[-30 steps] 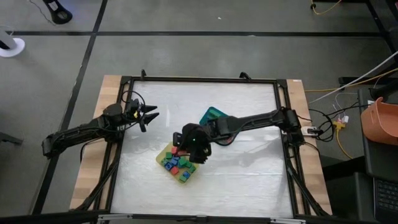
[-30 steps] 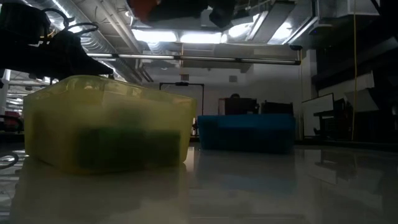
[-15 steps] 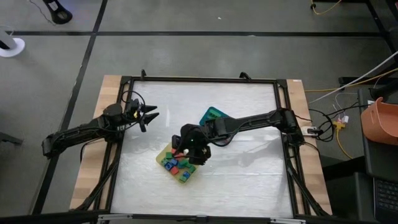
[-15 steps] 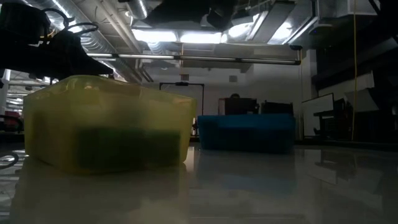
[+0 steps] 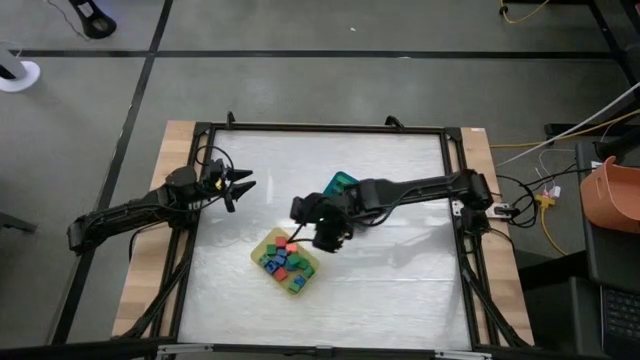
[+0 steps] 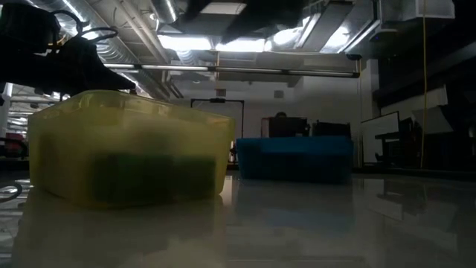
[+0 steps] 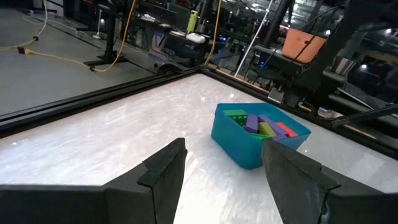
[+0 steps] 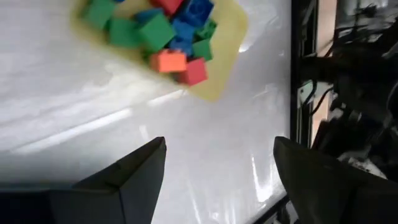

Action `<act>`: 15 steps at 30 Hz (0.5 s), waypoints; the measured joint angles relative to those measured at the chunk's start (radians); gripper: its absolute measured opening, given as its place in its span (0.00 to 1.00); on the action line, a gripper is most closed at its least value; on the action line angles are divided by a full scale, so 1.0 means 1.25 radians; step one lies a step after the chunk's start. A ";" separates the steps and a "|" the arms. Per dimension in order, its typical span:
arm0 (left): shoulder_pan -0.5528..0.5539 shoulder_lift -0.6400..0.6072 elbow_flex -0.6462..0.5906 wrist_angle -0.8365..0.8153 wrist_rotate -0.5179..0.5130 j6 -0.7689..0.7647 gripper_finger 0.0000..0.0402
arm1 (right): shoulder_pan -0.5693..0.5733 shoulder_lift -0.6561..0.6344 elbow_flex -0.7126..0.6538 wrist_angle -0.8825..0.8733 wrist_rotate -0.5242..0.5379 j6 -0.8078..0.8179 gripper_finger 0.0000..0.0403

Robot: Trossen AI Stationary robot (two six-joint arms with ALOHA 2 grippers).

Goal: Sort blocks by size
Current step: Return to Home Position

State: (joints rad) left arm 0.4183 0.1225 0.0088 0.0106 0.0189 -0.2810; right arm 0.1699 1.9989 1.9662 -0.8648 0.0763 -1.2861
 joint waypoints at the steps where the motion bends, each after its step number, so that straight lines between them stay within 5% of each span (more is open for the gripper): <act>1: 0.000 0.000 0.000 0.000 0.000 0.000 0.50 | 0.000 -0.011 0.000 -0.027 0.003 0.000 0.73; 15: 0.000 0.000 0.000 0.000 0.000 0.000 0.50 | -0.021 -0.223 0.000 -0.353 0.053 0.066 0.73</act>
State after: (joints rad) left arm 0.4186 0.1223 0.0087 0.0108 0.0185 -0.2810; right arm 0.1436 1.7202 1.9663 -1.3063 0.1422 -1.2037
